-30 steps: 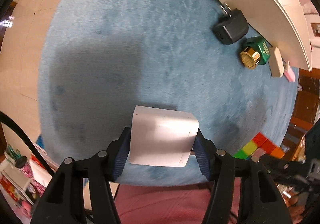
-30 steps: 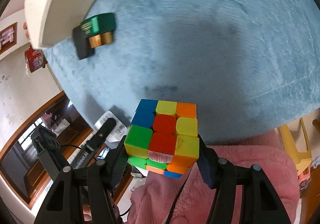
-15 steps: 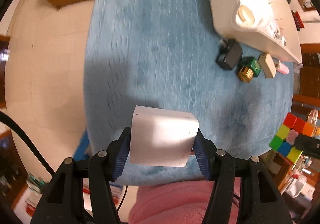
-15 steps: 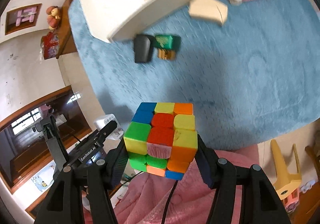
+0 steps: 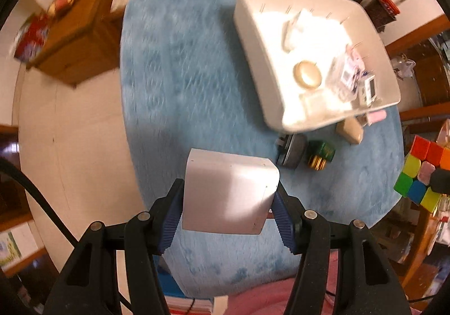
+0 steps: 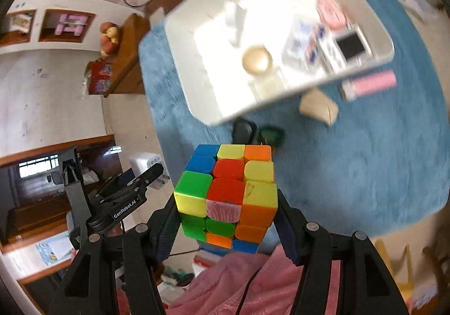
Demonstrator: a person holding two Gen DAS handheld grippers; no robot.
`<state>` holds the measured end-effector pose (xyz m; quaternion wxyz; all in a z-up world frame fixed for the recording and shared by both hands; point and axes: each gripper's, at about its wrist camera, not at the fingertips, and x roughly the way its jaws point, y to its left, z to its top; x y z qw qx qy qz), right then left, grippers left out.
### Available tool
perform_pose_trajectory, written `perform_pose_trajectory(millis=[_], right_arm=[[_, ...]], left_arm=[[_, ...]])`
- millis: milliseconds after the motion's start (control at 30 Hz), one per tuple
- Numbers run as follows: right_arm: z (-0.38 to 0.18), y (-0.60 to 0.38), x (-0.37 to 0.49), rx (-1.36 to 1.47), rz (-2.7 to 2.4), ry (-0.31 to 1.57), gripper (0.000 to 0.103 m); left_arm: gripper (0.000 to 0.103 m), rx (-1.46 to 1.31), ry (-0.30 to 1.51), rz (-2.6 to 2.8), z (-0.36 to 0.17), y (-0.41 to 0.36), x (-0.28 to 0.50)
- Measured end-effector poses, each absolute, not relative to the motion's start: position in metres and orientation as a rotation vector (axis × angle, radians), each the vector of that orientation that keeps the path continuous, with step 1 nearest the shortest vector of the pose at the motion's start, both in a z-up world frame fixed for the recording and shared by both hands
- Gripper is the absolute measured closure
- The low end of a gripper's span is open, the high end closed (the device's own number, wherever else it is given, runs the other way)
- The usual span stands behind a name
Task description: Organize rigid objects
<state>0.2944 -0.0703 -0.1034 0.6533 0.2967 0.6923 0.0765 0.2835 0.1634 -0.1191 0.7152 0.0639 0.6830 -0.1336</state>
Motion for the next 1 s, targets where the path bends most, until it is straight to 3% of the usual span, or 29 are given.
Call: perform_pose_trajectory(millis=[533, 833, 1000], right_arm=[[-0.098, -0.114, 0.353, 0.6, 0.169, 1.344, 0.041], [-0.131, -0.129, 0.374, 0.617, 0.174, 1.332, 0.041], [-0.146, -0.135, 0.38, 0.676, 0.176, 1.341, 0.041]], left_arm=[[0.04, 0.048, 1.419, -0.27, -0.111, 0.089, 0.356], [0.04, 0.028, 1.46, -0.252, -0.138, 0.059, 0.379], [0.046, 0.027, 1.458, -0.241, -0.145, 0.05, 0.388]])
